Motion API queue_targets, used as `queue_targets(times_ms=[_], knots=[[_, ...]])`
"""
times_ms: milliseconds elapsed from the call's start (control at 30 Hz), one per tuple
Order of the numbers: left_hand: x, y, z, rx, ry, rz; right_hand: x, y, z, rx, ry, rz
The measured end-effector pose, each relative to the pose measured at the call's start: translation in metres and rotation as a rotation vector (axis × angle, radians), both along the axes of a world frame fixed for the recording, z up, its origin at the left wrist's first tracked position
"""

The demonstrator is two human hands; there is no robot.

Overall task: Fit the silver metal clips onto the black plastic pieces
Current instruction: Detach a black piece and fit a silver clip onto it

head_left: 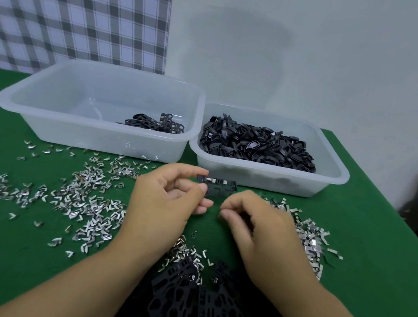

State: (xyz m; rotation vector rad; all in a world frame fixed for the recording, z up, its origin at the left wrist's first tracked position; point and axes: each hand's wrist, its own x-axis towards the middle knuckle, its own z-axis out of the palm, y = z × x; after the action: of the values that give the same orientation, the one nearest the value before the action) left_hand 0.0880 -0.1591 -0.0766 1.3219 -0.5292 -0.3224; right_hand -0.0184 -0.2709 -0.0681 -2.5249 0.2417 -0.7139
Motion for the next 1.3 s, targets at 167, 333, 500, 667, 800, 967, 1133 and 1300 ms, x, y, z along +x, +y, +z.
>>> queue_targets(times_ms=[167, 333, 500, 667, 800, 967, 1133, 1300], knots=[[-0.0016, 0.0006, 0.0003, 0.013, -0.021, -0.034, -0.0005, -0.0017, -0.0002, -0.023, -0.298, -0.101], [-0.0035, 0.0006, 0.0002, 0.039, -0.030, -0.090, -0.0008, -0.0048, 0.0003, -0.074, -0.409, -0.127], [-0.0045, 0.0013, 0.0009, 0.046, -0.051, -0.122, -0.0001, -0.0069, 0.0000, -0.054, -0.398, -0.143], [-0.0052, 0.0017, 0.0017, 0.042, -0.048, -0.134, 0.0010, -0.0076, -0.0012, -0.034, -0.357, -0.158], [-0.0059, 0.0014, 0.0026, 0.046, -0.047, -0.146, 0.0019, -0.0071, -0.0013, -0.025, -0.340, -0.171], [-0.0070, 0.0022, 0.0043, 0.045, -0.038, -0.162, 0.0023, -0.0077, -0.0020, -0.065, -0.341, -0.183], [-0.0072, 0.0018, 0.0046, 0.054, -0.046, -0.174, 0.0030, -0.0082, -0.0010, -0.057, -0.328, -0.175], [-0.0051, 0.0022, 0.0038, 0.072, -0.075, -0.168, -0.0002, -0.0093, 0.0006, 0.130, -0.241, -0.116]])
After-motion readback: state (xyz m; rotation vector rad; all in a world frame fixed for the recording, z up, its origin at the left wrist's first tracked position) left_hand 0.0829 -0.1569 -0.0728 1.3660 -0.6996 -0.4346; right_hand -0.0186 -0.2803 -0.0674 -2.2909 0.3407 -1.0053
